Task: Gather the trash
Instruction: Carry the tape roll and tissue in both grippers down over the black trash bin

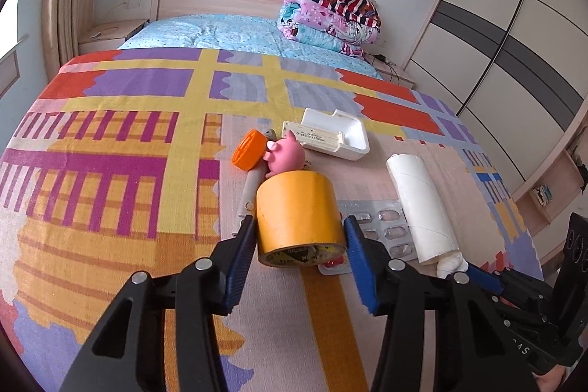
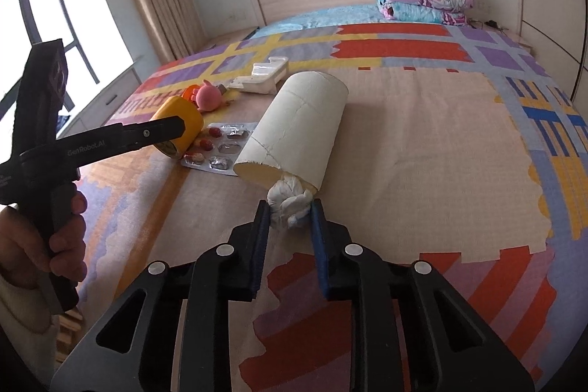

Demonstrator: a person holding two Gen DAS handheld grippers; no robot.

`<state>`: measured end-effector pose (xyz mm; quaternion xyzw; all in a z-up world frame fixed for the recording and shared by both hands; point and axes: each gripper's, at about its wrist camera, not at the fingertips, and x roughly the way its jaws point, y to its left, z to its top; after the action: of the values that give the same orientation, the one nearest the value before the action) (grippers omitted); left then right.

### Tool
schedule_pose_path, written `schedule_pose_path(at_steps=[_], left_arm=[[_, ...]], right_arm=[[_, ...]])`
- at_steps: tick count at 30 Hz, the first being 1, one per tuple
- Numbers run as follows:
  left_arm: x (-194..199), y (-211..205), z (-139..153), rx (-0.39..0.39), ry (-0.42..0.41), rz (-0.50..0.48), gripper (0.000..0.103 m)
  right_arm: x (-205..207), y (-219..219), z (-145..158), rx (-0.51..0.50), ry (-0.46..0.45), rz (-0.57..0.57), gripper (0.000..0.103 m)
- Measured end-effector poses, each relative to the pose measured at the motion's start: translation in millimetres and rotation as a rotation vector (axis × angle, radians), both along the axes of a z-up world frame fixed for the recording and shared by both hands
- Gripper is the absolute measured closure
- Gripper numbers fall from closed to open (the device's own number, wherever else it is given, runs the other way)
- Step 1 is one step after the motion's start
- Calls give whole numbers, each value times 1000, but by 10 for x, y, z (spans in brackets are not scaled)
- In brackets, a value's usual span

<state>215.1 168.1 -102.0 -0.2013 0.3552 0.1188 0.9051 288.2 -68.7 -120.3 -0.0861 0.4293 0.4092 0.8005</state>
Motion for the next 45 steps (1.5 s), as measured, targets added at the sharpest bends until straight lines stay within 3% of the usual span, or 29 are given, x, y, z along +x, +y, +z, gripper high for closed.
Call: schedule_pose_path(at_steps=[18, 32, 40, 45], left_arm=[[-705, -417, 300, 56, -54, -40, 57], [-1404, -1258, 568, 102, -105, -200, 57], [-1677, -1616, 359, 144, -37, -274, 57], [-1762, -1771, 56, 97, 30, -348, 57]], right_arm=[[-411, -266, 238, 22, -21, 24, 83], [-973, -684, 462, 20, -65, 90, 83], [-1298, -855, 332, -27, -51, 170, 83], [-1450, -922, 178, -55, -17, 213, 83]])
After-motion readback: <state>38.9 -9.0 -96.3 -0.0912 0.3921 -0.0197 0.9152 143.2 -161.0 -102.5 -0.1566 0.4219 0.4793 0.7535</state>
